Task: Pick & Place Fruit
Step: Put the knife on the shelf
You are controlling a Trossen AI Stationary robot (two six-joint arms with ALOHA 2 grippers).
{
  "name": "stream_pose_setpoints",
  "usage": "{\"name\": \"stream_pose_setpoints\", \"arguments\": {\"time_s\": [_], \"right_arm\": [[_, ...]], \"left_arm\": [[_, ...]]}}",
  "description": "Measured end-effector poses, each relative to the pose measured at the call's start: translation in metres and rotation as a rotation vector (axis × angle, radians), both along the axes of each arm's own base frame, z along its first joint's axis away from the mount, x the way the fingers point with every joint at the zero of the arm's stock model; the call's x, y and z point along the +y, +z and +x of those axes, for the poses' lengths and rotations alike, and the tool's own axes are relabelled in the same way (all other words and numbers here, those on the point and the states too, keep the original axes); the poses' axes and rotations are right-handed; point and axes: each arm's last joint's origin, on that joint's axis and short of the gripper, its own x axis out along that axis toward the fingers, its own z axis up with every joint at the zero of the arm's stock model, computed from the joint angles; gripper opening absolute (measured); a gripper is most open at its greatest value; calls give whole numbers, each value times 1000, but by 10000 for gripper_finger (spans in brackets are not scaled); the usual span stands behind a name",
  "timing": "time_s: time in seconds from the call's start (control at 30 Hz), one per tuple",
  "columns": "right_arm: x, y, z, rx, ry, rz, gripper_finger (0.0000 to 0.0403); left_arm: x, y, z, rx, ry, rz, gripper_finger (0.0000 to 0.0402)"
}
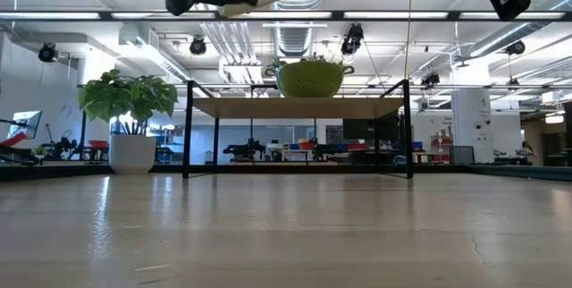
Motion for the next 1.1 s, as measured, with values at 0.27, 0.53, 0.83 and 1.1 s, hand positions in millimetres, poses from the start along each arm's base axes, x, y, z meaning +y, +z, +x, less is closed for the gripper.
{"name": "stream_pose_setpoints", "arguments": {"time_s": [0.27, 0.53, 0.83, 1.1], "right_arm": [[0, 0, 0, 0, 0, 0, 8], [0, 0, 0, 0, 0, 0, 8], [0, 0, 0, 0, 0, 0, 8], [0, 0, 0, 0, 0, 0, 8]], "left_arm": [[44, 17, -1, -12, 161, 8, 69], [82, 28, -10, 2, 306, -43, 69], [120, 24, -21, 35, 375, -160, 69], [143, 9, -21, 98, 415, -220, 69]]}}
